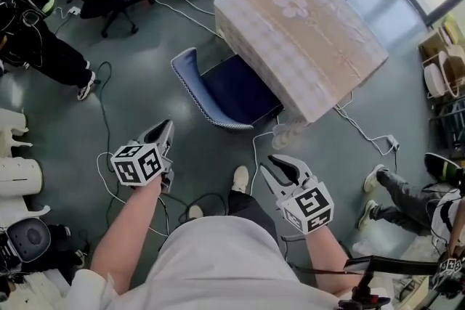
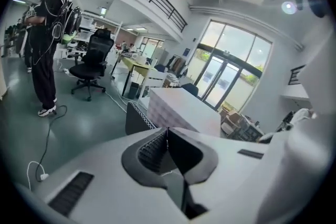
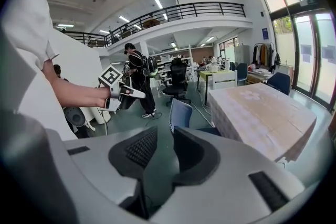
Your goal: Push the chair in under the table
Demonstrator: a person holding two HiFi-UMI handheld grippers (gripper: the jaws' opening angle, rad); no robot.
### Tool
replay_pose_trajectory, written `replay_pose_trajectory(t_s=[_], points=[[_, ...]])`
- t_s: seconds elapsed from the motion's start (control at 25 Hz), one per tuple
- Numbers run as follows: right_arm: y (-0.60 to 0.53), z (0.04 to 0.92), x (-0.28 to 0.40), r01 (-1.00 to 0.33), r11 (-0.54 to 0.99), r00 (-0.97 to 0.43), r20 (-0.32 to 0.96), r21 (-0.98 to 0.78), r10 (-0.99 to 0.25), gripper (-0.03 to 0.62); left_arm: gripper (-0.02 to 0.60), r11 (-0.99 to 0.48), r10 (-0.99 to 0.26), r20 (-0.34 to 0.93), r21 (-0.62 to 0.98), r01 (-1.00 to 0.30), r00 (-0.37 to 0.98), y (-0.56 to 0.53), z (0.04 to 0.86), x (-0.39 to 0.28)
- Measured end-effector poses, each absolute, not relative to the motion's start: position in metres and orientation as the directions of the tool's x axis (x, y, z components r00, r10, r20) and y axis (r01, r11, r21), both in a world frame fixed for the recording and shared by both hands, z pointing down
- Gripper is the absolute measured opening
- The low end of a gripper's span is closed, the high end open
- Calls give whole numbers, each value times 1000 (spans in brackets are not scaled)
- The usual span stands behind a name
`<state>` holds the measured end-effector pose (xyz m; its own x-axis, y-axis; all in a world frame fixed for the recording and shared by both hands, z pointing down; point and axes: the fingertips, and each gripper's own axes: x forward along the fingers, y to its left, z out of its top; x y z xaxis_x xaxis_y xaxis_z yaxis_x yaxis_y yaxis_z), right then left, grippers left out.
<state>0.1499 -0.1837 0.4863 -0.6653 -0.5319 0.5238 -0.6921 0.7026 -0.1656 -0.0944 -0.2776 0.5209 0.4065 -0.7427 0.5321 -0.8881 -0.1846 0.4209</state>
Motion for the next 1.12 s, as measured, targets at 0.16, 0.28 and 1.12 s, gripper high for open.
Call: replay_pose_trajectory(t_s=[0.16,0.28,1.12], points=[[-155,472,109,-667,736,-679,505,-119,-533,73,11,-306,-713,500,410,-859,492,-212,496,-113],[-135,463,78,-660,747,-676,500,-83,-541,47,11,-382,-691,459,424,-821,558,-170,480,-129],[31,447,-55,-602,799,-696,497,-11,-518,15,9,-638,-565,311,423,-644,764,30,443,-179]])
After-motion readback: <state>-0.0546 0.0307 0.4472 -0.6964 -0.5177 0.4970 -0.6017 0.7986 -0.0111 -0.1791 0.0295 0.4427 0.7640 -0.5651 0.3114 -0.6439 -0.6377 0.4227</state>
